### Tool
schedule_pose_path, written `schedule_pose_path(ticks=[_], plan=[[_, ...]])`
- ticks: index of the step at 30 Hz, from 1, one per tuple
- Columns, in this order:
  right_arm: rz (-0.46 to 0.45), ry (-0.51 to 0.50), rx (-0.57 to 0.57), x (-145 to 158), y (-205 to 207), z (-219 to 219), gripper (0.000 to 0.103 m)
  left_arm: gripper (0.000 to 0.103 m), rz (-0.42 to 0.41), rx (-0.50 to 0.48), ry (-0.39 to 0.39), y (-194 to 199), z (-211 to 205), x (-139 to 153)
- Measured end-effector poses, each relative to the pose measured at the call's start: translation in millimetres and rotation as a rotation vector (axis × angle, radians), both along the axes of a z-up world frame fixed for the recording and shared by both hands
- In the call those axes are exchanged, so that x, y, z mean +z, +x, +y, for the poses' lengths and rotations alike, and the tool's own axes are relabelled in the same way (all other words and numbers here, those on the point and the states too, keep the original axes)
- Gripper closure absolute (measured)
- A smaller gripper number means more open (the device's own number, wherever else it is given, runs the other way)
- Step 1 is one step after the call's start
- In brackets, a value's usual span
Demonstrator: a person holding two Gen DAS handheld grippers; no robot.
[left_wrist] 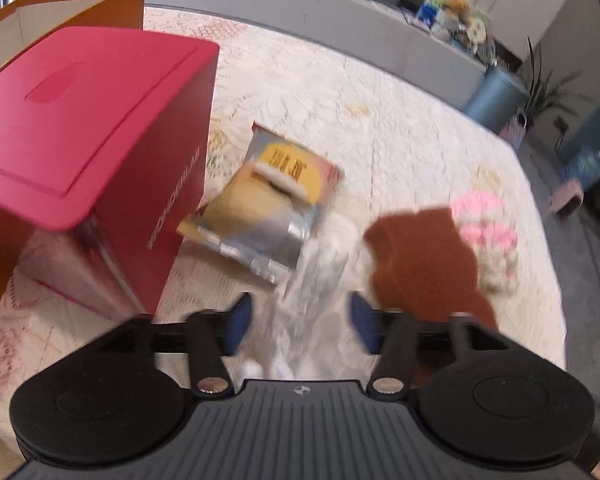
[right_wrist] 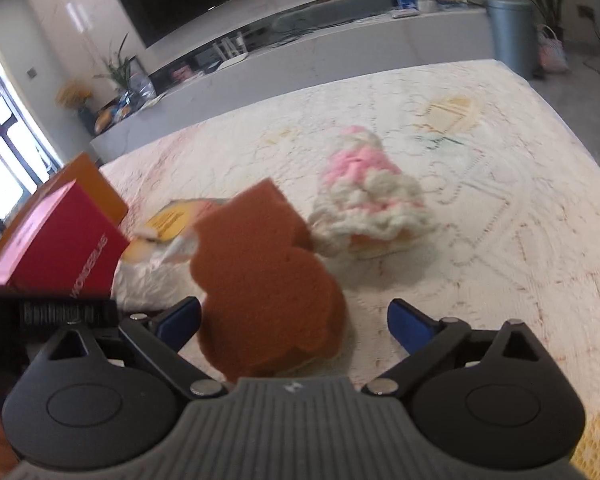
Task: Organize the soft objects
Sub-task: 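Grasp the brown bear-shaped sponge with the right tool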
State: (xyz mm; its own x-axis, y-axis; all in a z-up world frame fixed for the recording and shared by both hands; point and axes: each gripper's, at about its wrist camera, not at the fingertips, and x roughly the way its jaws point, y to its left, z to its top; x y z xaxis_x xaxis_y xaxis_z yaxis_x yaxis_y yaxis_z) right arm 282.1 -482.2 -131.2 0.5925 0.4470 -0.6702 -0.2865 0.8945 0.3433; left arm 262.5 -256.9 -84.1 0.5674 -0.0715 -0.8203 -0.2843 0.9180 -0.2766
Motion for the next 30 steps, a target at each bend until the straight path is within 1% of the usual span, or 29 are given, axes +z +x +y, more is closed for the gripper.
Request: schedule_pose_path(ticks=[3,4,5,6,7,8,9,10,12,13,14,17,18,20,21,23,24,25,27,28,30], plan=[[-0.074,-0.072,0.04,2,-6,9,0.007,0.025,0.022,0.006,-0.048,6,2,-2],[-0.127,-0.092,0.059,4,-9,11,0.023,0.025,0.026,0.007,-0.054,6,1,-3],[-0.185,-0.107,0.083,7,-14,12,0.033,0.025,0.029,0.006,-0.052,5,0,-5],[-0.216,-0.133,0.091,10,-17,13,0.042,0.025,0.037,0.006,-0.043,5,-2,-7],[-0.197,-0.14,0.088,10,-15,12,0.046,0.025,0.05,0.005,-0.033,6,-3,-10],[-0.173,-0.125,0.076,11,-13,7,0.048,0.025,0.064,0.006,-0.027,6,-4,-12],[-0.153,-0.096,0.045,12,-11,0,0.057,0.025,0.077,0.007,-0.026,6,-4,-13],[-0.122,-0.058,0.01,14,-8,-9,0.062,0.025,0.087,0.01,-0.031,6,-4,-14],[-0.089,-0.027,-0.033,16,-7,-24,0.068,0.021,0.095,0.009,-0.031,0,-3,-15],[-0.102,-0.041,-0.038,18,-10,-26,0.068,0.02,0.099,0.007,-0.022,-3,-2,-14],[-0.112,-0.061,-0.039,20,-13,-29,0.068,0.02,0.105,0.012,-0.013,-7,-1,-13],[-0.079,-0.092,-0.057,25,-16,-32,0.068,0.017,0.144,0.034,-0.024,-12,6,-7],[-0.067,-0.106,-0.06,26,-17,-32,0.068,0.017,0.166,0.025,-0.035,-11,8,-5],[-0.071,-0.148,-0.086,30,-20,-34,0.068,0.017,0.205,-0.007,-0.053,-10,10,-2],[-0.068,-0.149,-0.1,32,-21,-37,0.065,0.017,0.216,-0.021,-0.053,-10,10,0],[-0.068,-0.141,-0.083,31,-24,-38,0.042,0.018,0.23,-0.036,-0.029,-12,8,4],[-0.082,-0.156,-0.045,30,-27,-34,0.02,0.018,0.238,-0.044,-0.005,-13,6,6],[-0.107,-0.179,0.004,29,-29,-26,0.009,0.019,0.239,-0.058,0.019,-13,4,8],[-0.172,-0.214,0.098,26,-32,-7,0.01,0.02,0.206,-0.099,0.029,-14,6,12],[-0.208,-0.228,0.129,25,-32,3,0.01,0.02,0.205,-0.097,0.021,-17,11,14],[-0.261,-0.251,0.18,22,-32,19,0.008,0.02,0.245,-0.07,-0.007,-15,21,11]])
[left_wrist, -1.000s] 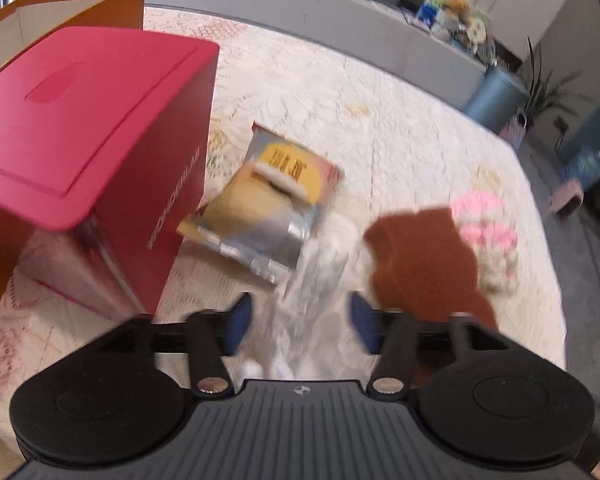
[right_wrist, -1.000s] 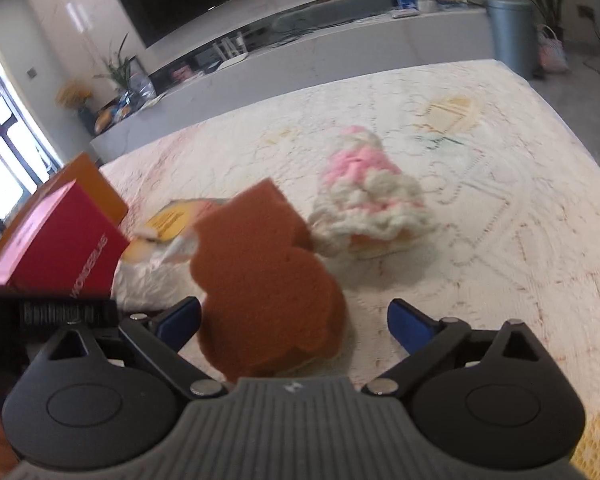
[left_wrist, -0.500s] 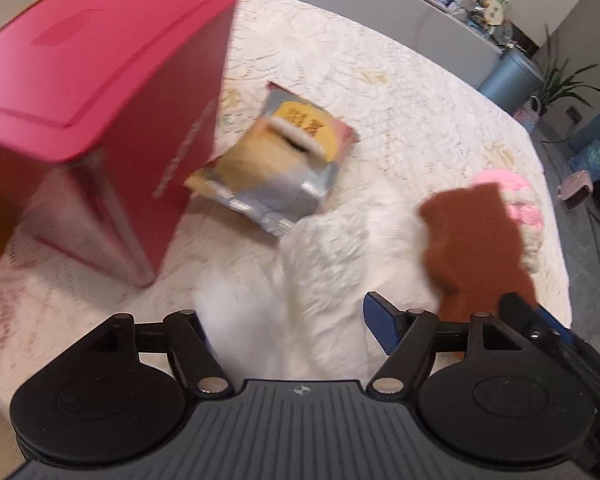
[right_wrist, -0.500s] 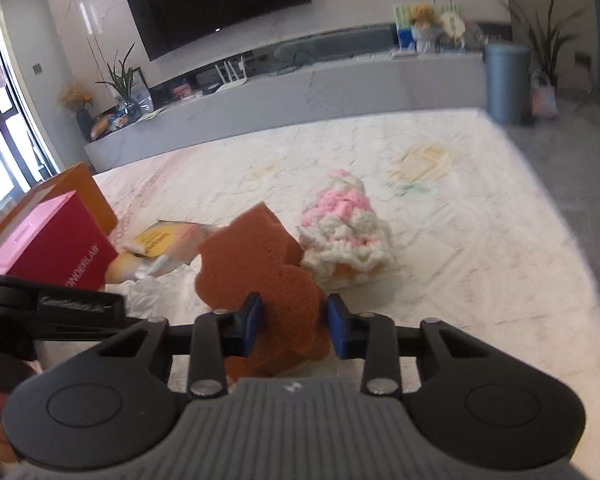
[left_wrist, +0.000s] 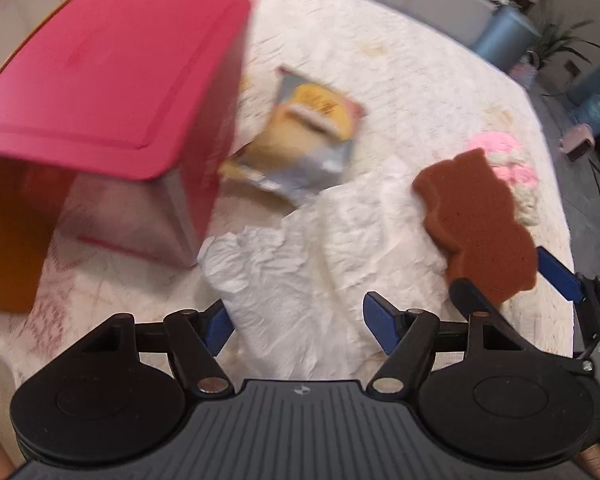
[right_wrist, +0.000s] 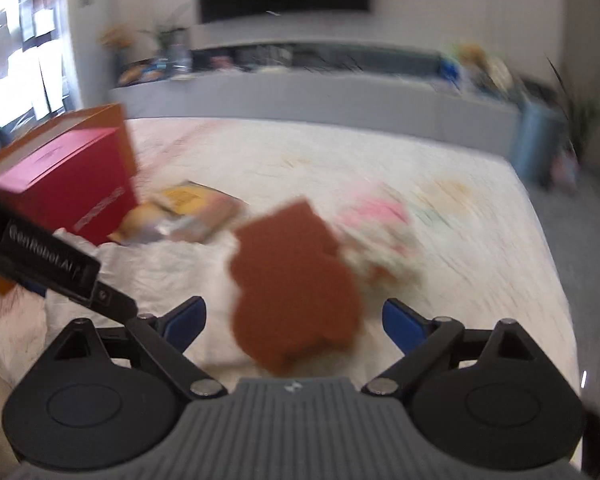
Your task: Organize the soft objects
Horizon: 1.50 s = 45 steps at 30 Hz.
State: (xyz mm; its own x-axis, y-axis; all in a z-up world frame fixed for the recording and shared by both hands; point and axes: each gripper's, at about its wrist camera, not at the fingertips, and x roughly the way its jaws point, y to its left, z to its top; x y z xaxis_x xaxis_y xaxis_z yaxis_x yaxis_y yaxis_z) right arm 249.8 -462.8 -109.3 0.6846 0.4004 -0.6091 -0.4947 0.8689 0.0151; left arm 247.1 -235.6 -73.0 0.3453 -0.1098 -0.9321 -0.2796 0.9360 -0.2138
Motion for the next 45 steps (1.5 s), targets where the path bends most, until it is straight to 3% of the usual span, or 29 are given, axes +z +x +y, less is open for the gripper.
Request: schedule_pose_path(ticks=[4,8,12,14,22,25,27,35,40,45], plan=[[-0.03,-0.024,-0.047,-7,9,8,0.008,0.021,0.035,0.041,-0.089,3,14,-9],[0.0,-0.06,-0.106,-19,18,1,0.009,0.021,0.056,0.037,-0.106,4,11,-17],[-0.019,-0.125,-0.048,-23,14,7,0.025,0.021,0.057,0.02,-0.112,6,7,-18],[-0.055,-0.128,-0.051,-16,10,5,0.027,0.021,0.05,0.017,-0.12,8,7,-17],[-0.131,-0.017,-0.088,12,-3,-17,0.027,0.02,0.032,0.054,-0.199,15,8,-18],[-0.15,0.016,-0.093,19,-8,-22,0.027,0.02,0.009,0.024,-0.212,20,-1,-14],[-0.121,0.029,-0.1,19,-6,-24,0.027,0.02,-0.004,0.011,-0.215,23,-7,-12],[-0.032,-0.079,-0.142,6,-3,-29,0.027,0.018,-0.012,0.018,-0.304,45,-25,-14],[0.004,-0.064,-0.211,2,0,-42,0.027,0.016,0.01,0.025,-0.379,63,-44,-26],[0.08,-0.117,-0.236,-13,7,-40,0.027,0.015,-0.013,-0.065,-0.261,71,-75,-28]])
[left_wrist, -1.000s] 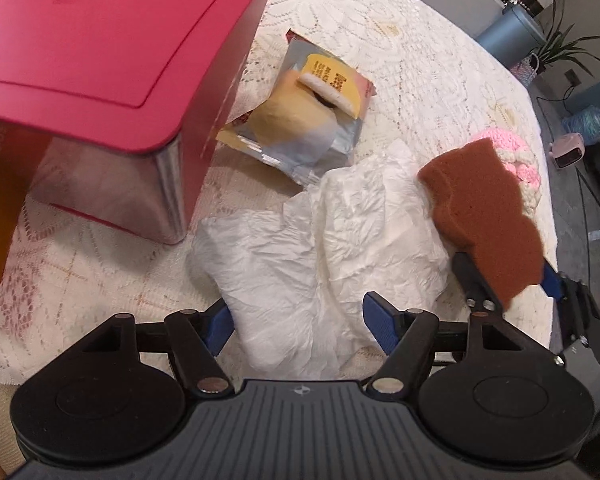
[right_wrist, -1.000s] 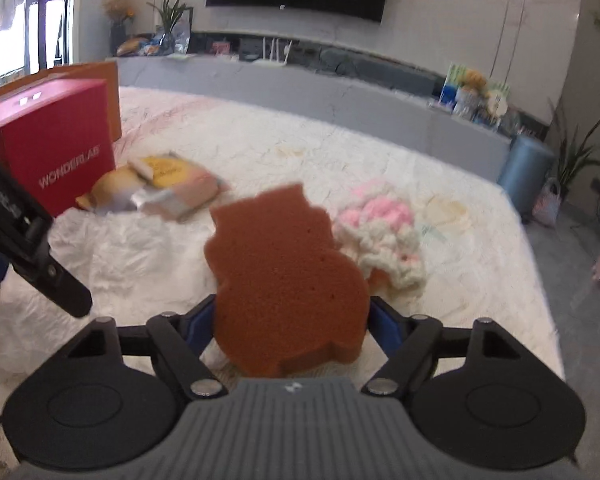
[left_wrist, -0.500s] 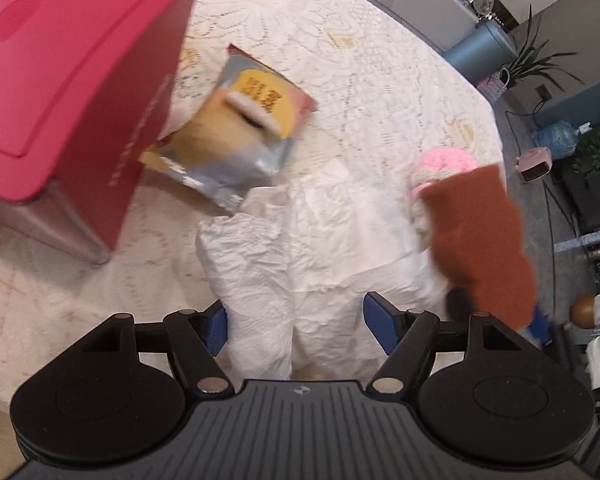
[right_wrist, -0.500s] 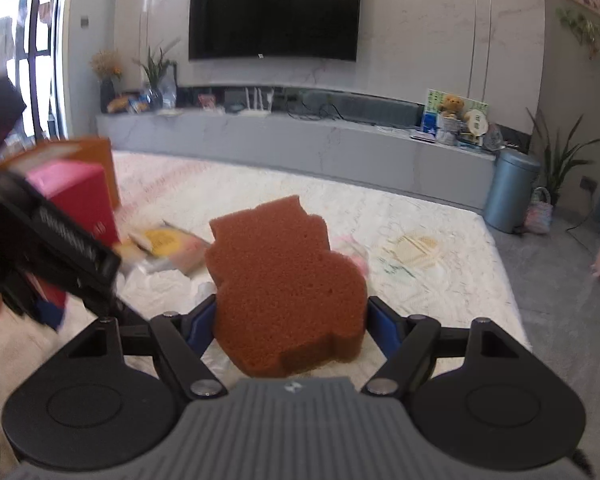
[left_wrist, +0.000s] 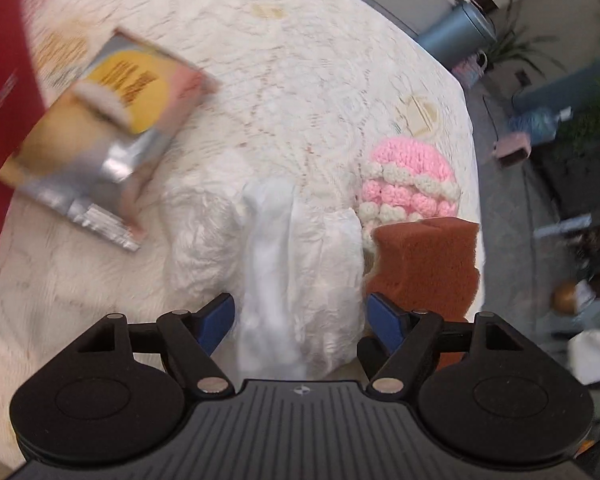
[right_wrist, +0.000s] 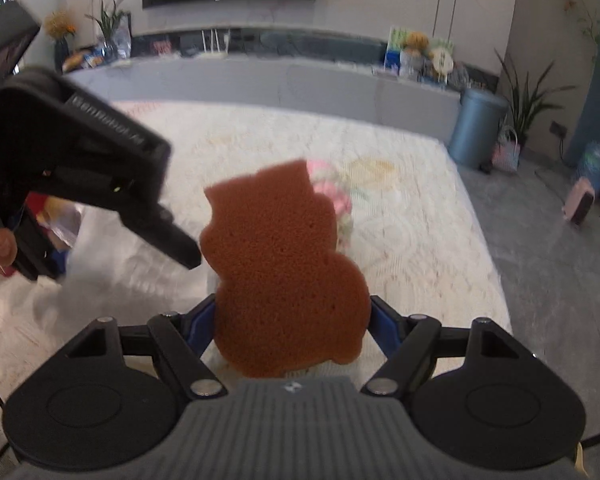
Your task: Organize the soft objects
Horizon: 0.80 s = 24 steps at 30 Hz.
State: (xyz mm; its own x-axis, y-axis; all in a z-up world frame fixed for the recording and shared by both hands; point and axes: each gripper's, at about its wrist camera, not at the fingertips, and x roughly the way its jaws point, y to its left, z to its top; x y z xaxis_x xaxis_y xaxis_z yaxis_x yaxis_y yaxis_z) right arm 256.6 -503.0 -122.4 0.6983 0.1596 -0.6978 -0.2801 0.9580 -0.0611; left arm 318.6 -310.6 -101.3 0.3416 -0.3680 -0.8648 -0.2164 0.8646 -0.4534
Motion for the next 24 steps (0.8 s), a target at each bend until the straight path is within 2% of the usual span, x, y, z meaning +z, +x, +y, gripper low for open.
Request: schedule_pose_path(ticks=[3,6,8,12,15,17,21,24], plan=[[0.049,0.005,-0.046,-5,4,-6,0.027,0.012,-0.034,-0.041,0.074,1,-15,2],[0.128,0.155,-0.185,-6,13,-26,0.027,0.005,-0.052,-0.078,0.15,0,-33,3],[0.151,0.206,-0.225,-6,14,-34,0.027,0.002,-0.062,-0.112,0.208,0,-48,3],[0.167,0.203,-0.222,-4,10,-37,0.027,0.0,-0.094,-0.153,0.355,-1,-79,0],[0.185,0.193,-0.223,-8,10,-37,0.027,0.0,-0.086,-0.167,0.421,1,-93,-3],[0.195,0.176,-0.216,-10,9,-35,0.027,0.0,-0.088,-0.149,0.423,0,-95,-3],[0.196,0.179,-0.218,-9,8,-35,0.027,0.0,-0.104,-0.125,0.355,0,-82,0],[0.199,0.174,-0.213,-9,9,-37,0.027,0.0,-0.122,-0.176,0.387,4,-87,-2]])
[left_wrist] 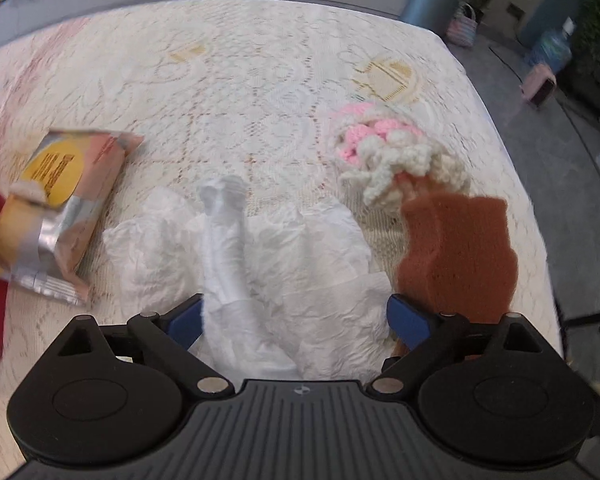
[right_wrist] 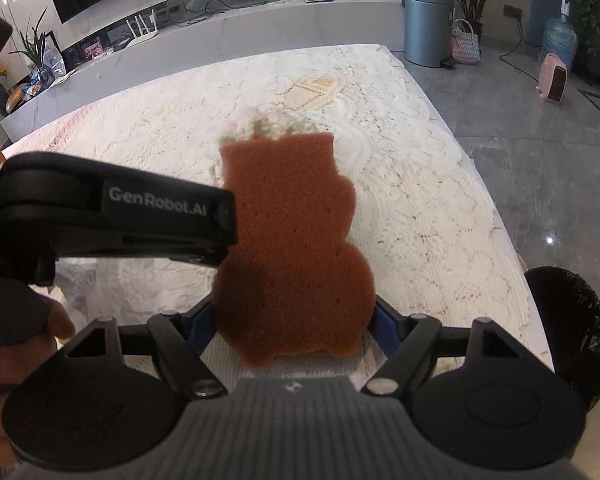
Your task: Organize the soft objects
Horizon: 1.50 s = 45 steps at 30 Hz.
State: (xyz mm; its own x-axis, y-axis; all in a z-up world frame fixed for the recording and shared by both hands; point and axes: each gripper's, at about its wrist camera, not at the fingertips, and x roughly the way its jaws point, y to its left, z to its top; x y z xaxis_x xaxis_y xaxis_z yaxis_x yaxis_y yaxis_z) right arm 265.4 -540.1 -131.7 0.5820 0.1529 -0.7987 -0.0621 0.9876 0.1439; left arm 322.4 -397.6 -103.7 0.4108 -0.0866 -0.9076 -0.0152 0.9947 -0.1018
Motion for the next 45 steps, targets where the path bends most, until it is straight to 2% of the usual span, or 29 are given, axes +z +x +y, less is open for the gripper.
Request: schedule_pose_path(ticks=[2,5,8,9,10,11,12,14,17,20,21,24,28,31,39,45], plan=[[0.007,-0.009,0.0,1,-1,-1,0.027,0.0,-0.029,-0.056,0.072,-6,-14,-4],[0.011,-0.029,-0.006,0,-1,-6,0.028,0.0,-0.098,-0.071,0.133,-12,-25,-12],[0.008,-0.024,-0.015,0,-2,-8,0.023,0.0,-0.124,-0.063,0.116,-16,-19,-11],[0.01,-0.039,-0.019,-1,-2,-7,0.016,0.0,-0.137,-0.065,0.118,-19,-17,-10],[0.01,-0.049,-0.02,-2,-2,-7,0.015,0.006,-0.154,-0.07,0.13,-24,-14,-9],[0.008,-0.048,-0.017,-2,-2,-7,0.015,0.02,-0.175,-0.072,0.137,-29,-10,-7],[0.004,-0.046,-0.016,-3,-1,-8,0.015,0.029,-0.194,-0.074,0.143,-34,-5,-5],[-0.005,-0.04,-0.018,-2,-2,-9,0.015,0.055,-0.218,-0.085,0.136,-41,6,-2],[-0.012,-0.041,-0.014,-2,-1,-9,0.015,0.071,-0.234,-0.108,0.104,-46,23,0],[-0.019,-0.033,-0.012,-1,-1,-10,0.018,0.074,-0.237,-0.112,0.075,-53,34,5],[-0.03,-0.022,0.001,0,-1,-9,0.027,0.075,-0.249,-0.117,0.061,-57,37,7],[-0.062,-0.036,0.018,4,-4,-6,0.032,0.077,-0.291,-0.155,0.054,-61,39,8],[-0.057,-0.052,0.038,6,-3,-4,0.033,0.078,-0.382,-0.2,0.064,-72,39,16],[-0.061,-0.061,0.046,11,-6,-4,0.033,0.079,-0.413,-0.201,0.081,-72,39,24],[-0.106,-0.082,0.019,33,-11,-7,0.033,0.08,-0.468,-0.176,0.02,-73,61,44],[-0.131,-0.136,-0.015,49,-18,-7,0.033,0.08,-0.513,-0.151,-0.067,-83,88,72]])
